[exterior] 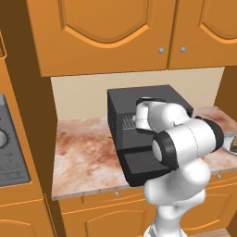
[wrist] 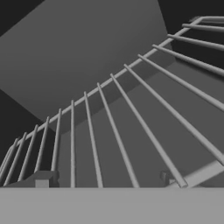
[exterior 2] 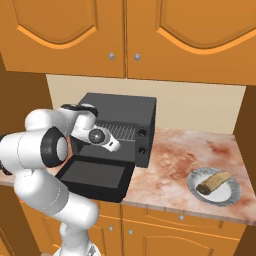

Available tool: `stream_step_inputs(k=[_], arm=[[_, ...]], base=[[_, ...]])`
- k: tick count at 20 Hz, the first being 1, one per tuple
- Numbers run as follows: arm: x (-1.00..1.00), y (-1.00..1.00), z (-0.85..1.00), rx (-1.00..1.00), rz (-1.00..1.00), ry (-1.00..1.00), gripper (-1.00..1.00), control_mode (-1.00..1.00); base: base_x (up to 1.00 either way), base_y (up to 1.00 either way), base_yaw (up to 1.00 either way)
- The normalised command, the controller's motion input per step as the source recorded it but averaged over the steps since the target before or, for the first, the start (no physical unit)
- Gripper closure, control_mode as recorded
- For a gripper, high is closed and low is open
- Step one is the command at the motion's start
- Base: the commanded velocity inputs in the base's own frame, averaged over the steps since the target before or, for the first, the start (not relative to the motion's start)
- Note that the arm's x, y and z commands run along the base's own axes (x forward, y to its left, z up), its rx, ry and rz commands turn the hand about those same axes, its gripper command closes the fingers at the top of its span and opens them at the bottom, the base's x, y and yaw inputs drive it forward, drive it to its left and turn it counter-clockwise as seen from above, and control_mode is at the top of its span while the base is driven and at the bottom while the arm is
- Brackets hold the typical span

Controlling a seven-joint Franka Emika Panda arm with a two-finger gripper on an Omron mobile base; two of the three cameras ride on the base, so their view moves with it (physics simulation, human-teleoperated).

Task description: Pull the toaster oven rack outwards. Pick up the baguette from the plate and place it on the toaster oven rack. Close the toaster oven door fully and set the temperature to the lowest setting.

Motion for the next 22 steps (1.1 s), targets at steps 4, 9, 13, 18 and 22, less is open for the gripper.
stream_step_inputs(k=[4,9,13,18,22], arm=[[-0.18,0.0,-0.05,0.0,0.0,0.01,1.0,-1.0],[-0.19,0.0,-0.02,0.0,0.0,0.01,1.0,-1.0],[-0.33,0.0,0.0,0.0,0.0,0.02,1.0,-1.0],[-0.35,0.0,0.0,0.0,0.0,0.09,1.0,-1.0],[-0.23,0.0,0.0,-0.01,0.0,0.19,1.0,-1.0]], base=[[0.0,0.0,0.0],[0.0,0.0,0.0],[0.0,0.0,0.0],[0.0,0.0,0.0],[0.0,0.0,0.0]])
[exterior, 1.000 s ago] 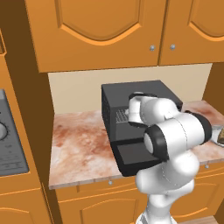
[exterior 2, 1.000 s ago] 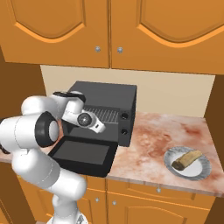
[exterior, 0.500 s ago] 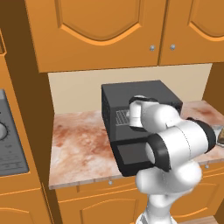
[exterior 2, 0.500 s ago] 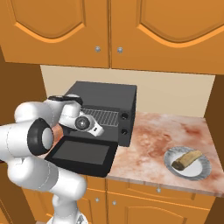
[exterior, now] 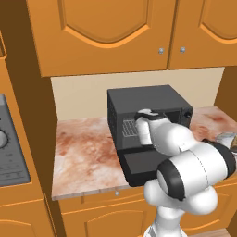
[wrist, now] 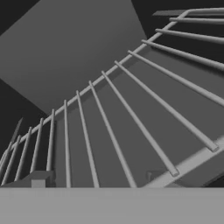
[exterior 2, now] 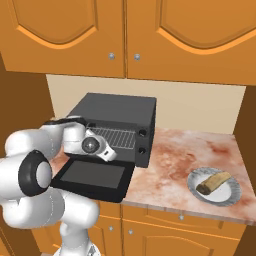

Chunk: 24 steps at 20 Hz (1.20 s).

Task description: Pull the toaster oven rack outwards. Pick up the baguette from the plate and place it on the toaster oven rack. Close the toaster oven door fully and set the temperature to the lowest setting.

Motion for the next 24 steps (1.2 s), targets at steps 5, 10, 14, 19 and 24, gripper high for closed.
stream_step_inputs(k=[5,10,14,19,24], arm=[[-0.06,0.0,0.0,0.0,0.0,0.28,1.0,-1.0],[-0.08,0.0,0.0,0.0,0.0,0.25,1.0,-1.0],[-0.33,0.0,0.0,0.0,0.0,0.09,1.0,-1.0],[-0.37,0.0,0.0,0.0,0.0,0.07,1.0,-1.0],[-0.34,0.0,0.06,0.0,0.02,0.17,1.0,-1.0]], base=[[0.0,0.0,0.0],[0.0,0.0,0.0],[0.0,0.0,0.0],[0.0,0.0,0.0],[0.0,0.0,0.0]])
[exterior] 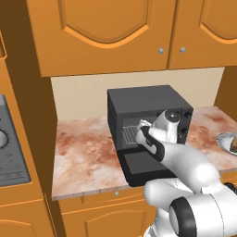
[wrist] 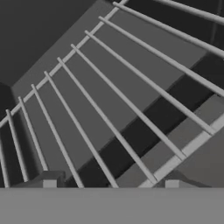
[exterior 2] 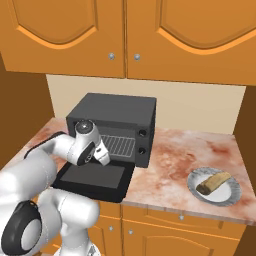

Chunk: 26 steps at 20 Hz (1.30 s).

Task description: Pull the toaster oven rack outwards. Pick up the baguette from the plate and place it on the toaster oven rack. Close the toaster oven door fully and set the temperature to the lowest setting.

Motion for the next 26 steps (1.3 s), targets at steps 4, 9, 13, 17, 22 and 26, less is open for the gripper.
stream_step_inputs(k=[4,9,13,17,22,26], arm=[[-0.34,0.0,0.0,0.0,0.02,0.22,1.0,-1.0],[-0.3,0.0,0.0,0.0,0.02,0.17,1.0,-1.0],[-0.37,0.0,0.0,0.0,0.01,0.14,1.0,-1.0],[-0.35,0.0,0.0,0.0,0.01,0.16,1.0,-1.0],[-0.3,0.02,0.13,-0.01,0.0,0.04,1.0,-1.0],[-0.56,0.0,0.5,-0.03,0.05,-0.06,1.0,-1.0]], base=[[0.0,0.0,0.0],[0.0,0.0,0.0],[0.0,0.0,0.0],[0.0,0.0,0.0],[0.0,0.0,0.0],[0.0,0.0,0.0]])
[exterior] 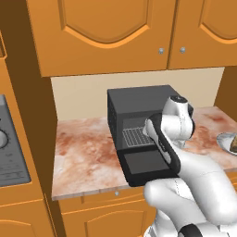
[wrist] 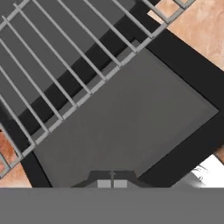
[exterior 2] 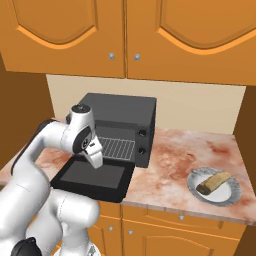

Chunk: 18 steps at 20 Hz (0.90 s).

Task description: Pull the toaster oven rack outwards. Pick up the baguette from the plate and place it on the toaster oven rack. Close the toaster oven door fully and set the temperature to the lowest setting.

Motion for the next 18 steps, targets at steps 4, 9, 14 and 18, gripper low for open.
stream_step_inputs(k=[4,9,14,18], arm=[[-0.38,0.0,0.37,-0.07,0.01,-0.02,1.0,-1.0],[-0.23,0.04,0.25,-0.08,0.02,0.0,1.0,-1.0],[0.0,-0.09,0.45,-0.08,0.05,-0.08,1.0,-1.0],[-0.28,-0.06,0.47,-0.05,0.05,-0.11,1.0,-1.0]], base=[[0.0,0.0,0.0],[0.0,0.0,0.0],[0.0,0.0,0.0],[0.0,0.0,0.0]])
